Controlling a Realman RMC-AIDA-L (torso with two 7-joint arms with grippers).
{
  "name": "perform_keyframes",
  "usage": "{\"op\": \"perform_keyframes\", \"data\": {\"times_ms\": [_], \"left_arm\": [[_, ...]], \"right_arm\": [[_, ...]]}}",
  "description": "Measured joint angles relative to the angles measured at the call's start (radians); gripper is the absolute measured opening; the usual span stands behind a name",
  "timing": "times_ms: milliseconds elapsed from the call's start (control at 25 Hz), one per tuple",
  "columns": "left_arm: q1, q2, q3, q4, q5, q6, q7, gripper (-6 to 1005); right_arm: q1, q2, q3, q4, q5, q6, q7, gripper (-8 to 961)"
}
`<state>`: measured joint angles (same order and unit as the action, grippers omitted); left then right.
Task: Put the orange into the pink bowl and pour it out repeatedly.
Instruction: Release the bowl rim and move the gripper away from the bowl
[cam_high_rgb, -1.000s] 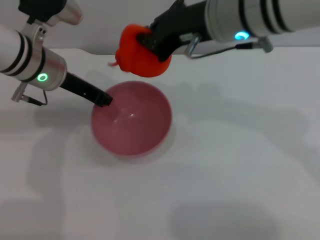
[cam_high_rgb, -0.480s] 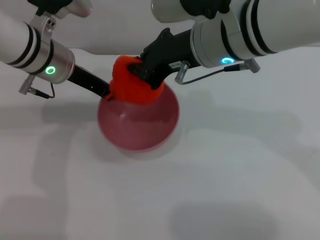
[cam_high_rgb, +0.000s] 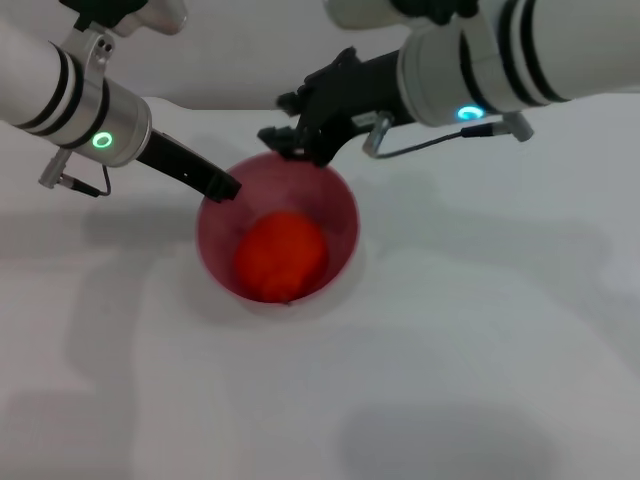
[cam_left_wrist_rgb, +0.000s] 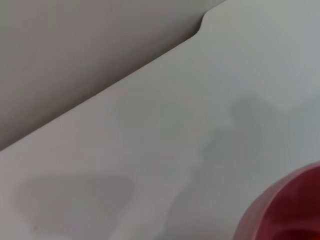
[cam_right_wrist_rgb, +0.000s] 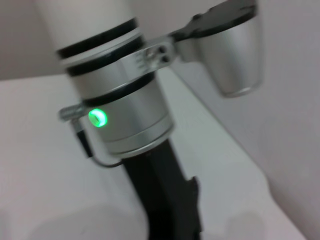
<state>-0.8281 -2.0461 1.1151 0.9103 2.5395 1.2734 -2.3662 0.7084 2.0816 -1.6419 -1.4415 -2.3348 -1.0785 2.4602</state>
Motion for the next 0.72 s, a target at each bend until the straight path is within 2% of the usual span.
{"op": "perform_keyframes", "data": {"times_ms": [40,320,520,720], "left_arm": [[0.0,0.0,0.0,-0.001,0.0,0.001,0.0,44],[0.004,0.004,0.002,-0.007,0.004,0.026,-0.001,43],[0.02,0.008,0.044,-0.014,0.004,0.047,-0.015,43],[0.023,0.007,0.057,-0.024,0.004,0.056,-0.021,43]], "right_arm": [[-0.01,0.001,0.012,-0.004,0.002,0.011,0.0,382],[-0.128,0.008,0.145,-0.025,0.033,0.159,-0.014,382],[-0.206,0.006,0.254,0.002,0.2,0.205,-0.146,382],[-0.267,0.001,0.291,0.041,0.381,0.243,-0.313,382]]}}
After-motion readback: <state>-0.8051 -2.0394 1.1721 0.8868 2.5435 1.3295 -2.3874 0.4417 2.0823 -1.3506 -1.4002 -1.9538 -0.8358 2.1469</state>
